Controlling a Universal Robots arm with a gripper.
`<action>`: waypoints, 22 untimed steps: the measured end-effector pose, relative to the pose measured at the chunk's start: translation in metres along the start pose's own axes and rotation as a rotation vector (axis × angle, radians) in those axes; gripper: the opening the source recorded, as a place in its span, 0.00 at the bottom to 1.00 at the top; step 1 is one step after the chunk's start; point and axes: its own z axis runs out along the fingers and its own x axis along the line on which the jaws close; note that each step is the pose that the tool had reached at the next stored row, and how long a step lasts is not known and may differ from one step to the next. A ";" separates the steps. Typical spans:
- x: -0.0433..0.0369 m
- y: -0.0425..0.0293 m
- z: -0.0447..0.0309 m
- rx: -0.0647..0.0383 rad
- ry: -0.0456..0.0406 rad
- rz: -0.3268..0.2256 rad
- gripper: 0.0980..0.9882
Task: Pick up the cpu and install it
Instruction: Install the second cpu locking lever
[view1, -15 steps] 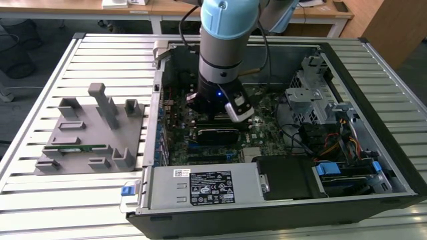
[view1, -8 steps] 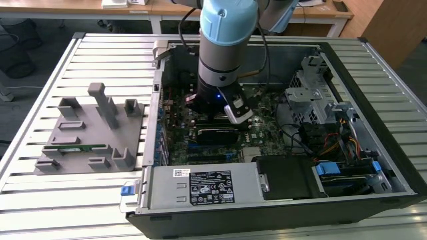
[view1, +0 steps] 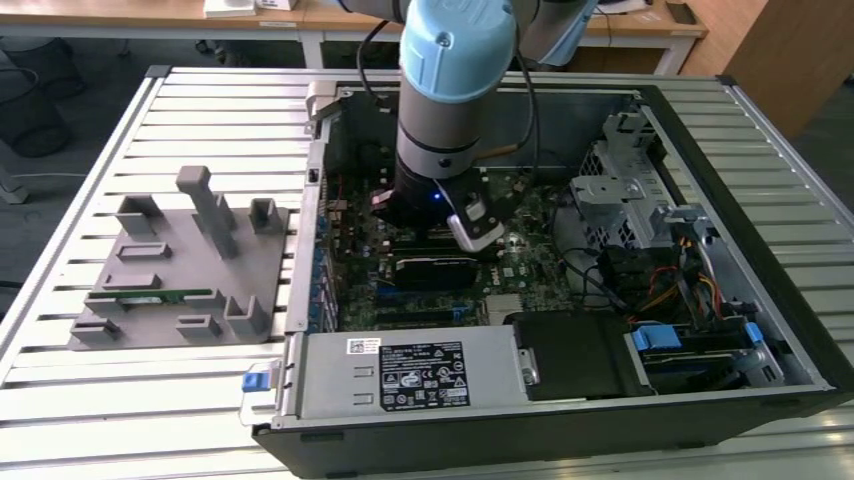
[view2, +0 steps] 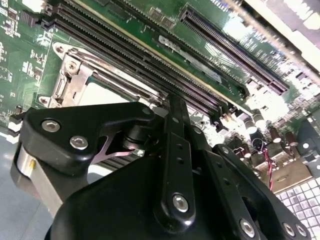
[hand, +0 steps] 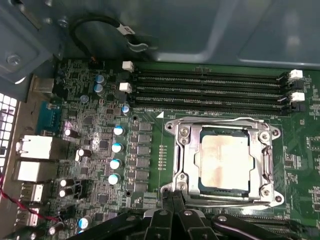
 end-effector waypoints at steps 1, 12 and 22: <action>0.0001 -0.0001 0.0005 -0.005 -0.0004 0.000 0.01; 0.0035 0.0007 0.0025 -0.028 -0.0015 -0.001 0.01; 0.0040 0.0022 0.0009 -0.029 -0.0017 -0.001 0.01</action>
